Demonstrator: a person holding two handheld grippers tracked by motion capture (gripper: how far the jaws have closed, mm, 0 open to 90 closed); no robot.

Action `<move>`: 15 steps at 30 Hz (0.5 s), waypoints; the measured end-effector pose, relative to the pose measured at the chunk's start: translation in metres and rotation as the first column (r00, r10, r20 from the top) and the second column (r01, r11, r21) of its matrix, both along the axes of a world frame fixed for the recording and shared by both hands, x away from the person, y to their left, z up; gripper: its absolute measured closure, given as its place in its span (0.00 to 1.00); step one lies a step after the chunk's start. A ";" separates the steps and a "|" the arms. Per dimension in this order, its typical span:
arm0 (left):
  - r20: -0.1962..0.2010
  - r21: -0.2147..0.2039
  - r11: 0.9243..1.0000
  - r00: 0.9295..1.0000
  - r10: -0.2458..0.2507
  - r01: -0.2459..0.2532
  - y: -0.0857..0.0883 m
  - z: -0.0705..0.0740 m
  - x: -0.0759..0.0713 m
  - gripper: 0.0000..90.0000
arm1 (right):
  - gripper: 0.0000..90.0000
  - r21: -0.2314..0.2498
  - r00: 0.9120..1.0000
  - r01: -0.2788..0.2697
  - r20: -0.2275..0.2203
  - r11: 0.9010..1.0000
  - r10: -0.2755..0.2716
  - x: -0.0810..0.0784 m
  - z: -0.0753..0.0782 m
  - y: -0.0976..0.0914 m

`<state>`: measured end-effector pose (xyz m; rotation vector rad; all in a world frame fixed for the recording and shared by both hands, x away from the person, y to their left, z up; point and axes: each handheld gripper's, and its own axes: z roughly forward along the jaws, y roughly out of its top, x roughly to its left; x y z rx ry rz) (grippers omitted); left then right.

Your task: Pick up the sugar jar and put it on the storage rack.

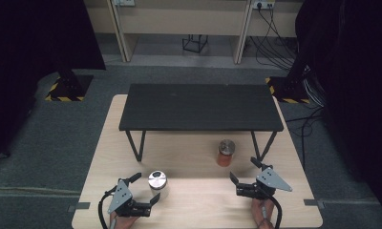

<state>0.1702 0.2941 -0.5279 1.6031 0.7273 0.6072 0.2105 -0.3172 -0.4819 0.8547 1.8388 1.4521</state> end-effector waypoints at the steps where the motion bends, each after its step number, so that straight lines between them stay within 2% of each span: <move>1: 0.000 0.002 1.000 1.000 0.000 0.000 0.000 0.000 0.000 0.00 | 0.03 0.000 1.000 -0.001 0.000 1.000 0.001 0.000 0.000 0.000; 15: 0.000 -0.007 1.000 1.000 0.001 -0.001 0.001 -0.001 0.000 0.00 | 0.03 0.003 1.000 -0.003 0.008 1.000 0.003 -0.001 -0.001 0.000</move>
